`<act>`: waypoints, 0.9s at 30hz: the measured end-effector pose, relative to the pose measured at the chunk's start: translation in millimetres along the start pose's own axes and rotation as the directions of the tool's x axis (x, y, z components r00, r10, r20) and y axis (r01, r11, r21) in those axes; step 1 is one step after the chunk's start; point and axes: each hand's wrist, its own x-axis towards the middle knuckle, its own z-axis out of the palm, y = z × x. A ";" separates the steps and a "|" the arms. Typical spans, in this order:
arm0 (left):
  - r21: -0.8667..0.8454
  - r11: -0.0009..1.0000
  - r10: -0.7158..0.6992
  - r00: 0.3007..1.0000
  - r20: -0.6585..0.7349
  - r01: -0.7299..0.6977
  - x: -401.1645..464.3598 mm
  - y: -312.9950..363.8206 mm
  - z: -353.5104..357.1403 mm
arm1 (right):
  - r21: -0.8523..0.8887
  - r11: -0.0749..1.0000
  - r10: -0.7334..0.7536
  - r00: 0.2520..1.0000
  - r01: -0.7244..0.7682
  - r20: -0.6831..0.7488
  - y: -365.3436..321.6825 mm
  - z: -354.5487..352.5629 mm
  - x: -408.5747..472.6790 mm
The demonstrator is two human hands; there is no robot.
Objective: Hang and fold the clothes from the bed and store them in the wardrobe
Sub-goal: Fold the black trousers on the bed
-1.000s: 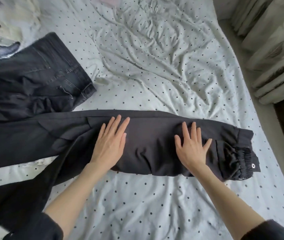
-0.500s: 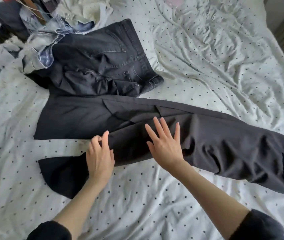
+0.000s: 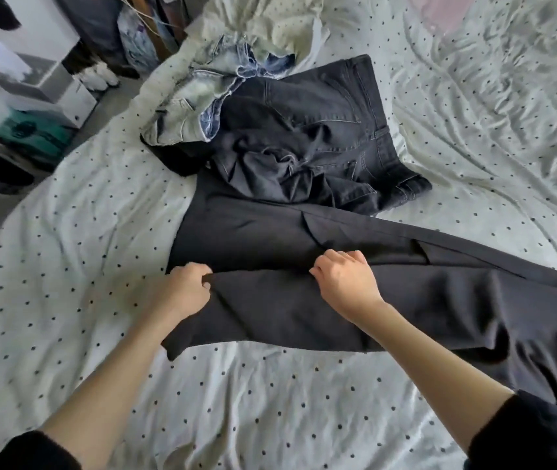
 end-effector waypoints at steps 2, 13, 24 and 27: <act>-0.033 0.999 -0.002 0.999 0.032 0.003 19.7 -3.7 -38.2 | 0.105 0.994 0.051 0.996 -0.043 -0.075 1.5 -10.5 6.7; 0.222 0.968 0.212 0.866 -0.453 -0.121 141.9 24.4 -65.6 | -0.018 0.948 0.317 0.948 -0.317 0.011 34.7 -10.1 80.3; -0.417 0.908 -0.174 0.949 -0.264 0.050 122.3 -54.3 -4.6 | -0.088 0.996 -0.001 0.996 -0.007 -0.087 -27.5 34.6 50.6; -0.449 0.891 -0.161 0.970 -0.181 0.064 124.0 -60.4 -7.0 | -0.107 0.994 0.014 1.000 -0.011 0.026 -40.5 48.3 51.6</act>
